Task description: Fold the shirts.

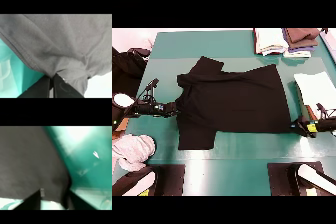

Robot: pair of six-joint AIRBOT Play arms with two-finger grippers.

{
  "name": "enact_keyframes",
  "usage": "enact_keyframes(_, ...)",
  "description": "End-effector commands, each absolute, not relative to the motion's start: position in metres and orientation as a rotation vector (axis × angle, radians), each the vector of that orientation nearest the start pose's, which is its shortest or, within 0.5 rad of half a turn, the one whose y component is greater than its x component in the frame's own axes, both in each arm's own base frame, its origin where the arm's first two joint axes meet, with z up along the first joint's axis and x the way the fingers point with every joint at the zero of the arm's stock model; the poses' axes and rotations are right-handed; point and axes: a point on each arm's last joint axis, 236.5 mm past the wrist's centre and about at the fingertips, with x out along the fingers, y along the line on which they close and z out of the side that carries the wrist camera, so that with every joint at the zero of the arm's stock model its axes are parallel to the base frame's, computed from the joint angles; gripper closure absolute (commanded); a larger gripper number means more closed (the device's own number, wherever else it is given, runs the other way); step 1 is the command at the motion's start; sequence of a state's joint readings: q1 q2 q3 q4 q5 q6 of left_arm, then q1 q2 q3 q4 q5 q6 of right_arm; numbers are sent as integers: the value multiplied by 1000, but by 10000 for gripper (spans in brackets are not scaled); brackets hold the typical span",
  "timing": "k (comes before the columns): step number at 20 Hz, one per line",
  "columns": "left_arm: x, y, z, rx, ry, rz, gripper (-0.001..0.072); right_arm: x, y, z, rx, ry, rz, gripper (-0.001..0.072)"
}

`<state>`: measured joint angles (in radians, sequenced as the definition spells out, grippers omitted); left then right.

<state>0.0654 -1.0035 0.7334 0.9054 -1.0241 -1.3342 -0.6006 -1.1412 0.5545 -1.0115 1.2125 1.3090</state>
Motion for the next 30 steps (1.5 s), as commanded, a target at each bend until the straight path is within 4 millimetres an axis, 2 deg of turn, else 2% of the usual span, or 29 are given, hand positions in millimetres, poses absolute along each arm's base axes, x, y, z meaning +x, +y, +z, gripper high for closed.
enact_keyframes(1,314,-106,3,-499,1176,-352,682,242,5,-105,815,1462,11,525)
enact_keyframes(3,312,-111,14,-517,1159,-373,683,249,13,-94,754,1423,43,690)
enact_keyframes(4,314,-111,28,-509,1122,-381,683,256,15,-82,718,1387,62,691)
enact_keyframes(5,319,-109,53,-494,1060,-380,683,268,15,-61,672,1332,87,691)
enact_keyframes(6,324,-109,87,-463,974,-397,683,282,14,-35,626,1264,110,691)
enact_keyframes(7,327,-110,126,-431,883,-419,683,299,12,1,569,1175,136,691)
enact_keyframes(8,326,-110,173,-399,778,-440,683,315,11,42,516,1075,159,691)
enact_keyframes(10,318,-112,273,-334,552,-472,683,341,10,152,413,812,196,691)
enact_keyframes(11,305,-112,328,-292,422,-488,683,344,10,205,363,688,206,691)
enact_keyframes(12,287,-114,380,-251,299,-502,683,340,9,256,304,573,203,691)
enact_keyframes(13,269,-115,423,-216,196,-512,683,331,9,307,249,459,196,691)
enact_keyframes(15,226,-113,499,-165,-2,-509,683,306,7,388,153,282,161,691)
enact_keyframes(16,203,-111,530,-140,-91,-499,683,293,4,417,112,219,131,691)
enact_keyframes(17,185,-108,552,-128,-160,-485,683,279,1,441,71,174,100,691)
enact_keyframes(18,169,-104,571,-110,-225,-464,683,268,-1,457,38,153,75,691)
enact_keyframes(19,159,-100,582,-105,-263,-445,683,262,-2,466,18,149,58,691)
enact_keyframes(21,159,-86,585,-104,-270,-379,683,257,-1,476,13,158,55,692)
enact_keyframes(23,186,-75,560,-96,-159,-323,682,266,2,472,17,200,91,692)
enact_keyframes(25,236,-72,513,-97,35,-311,682,288,7,451,43,288,158,692)
enact_keyframes(26,265,-71,482,-109,148,-313,681,301,10,435,60,349,196,693)
enact_keyframes(28,321,-71,413,-148,368,-319,681,336,6,383,96,536,216,693)
enact_keyframes(30,372,-72,337,-209,570,-323,681,369,-4,318,72,757,179,693)
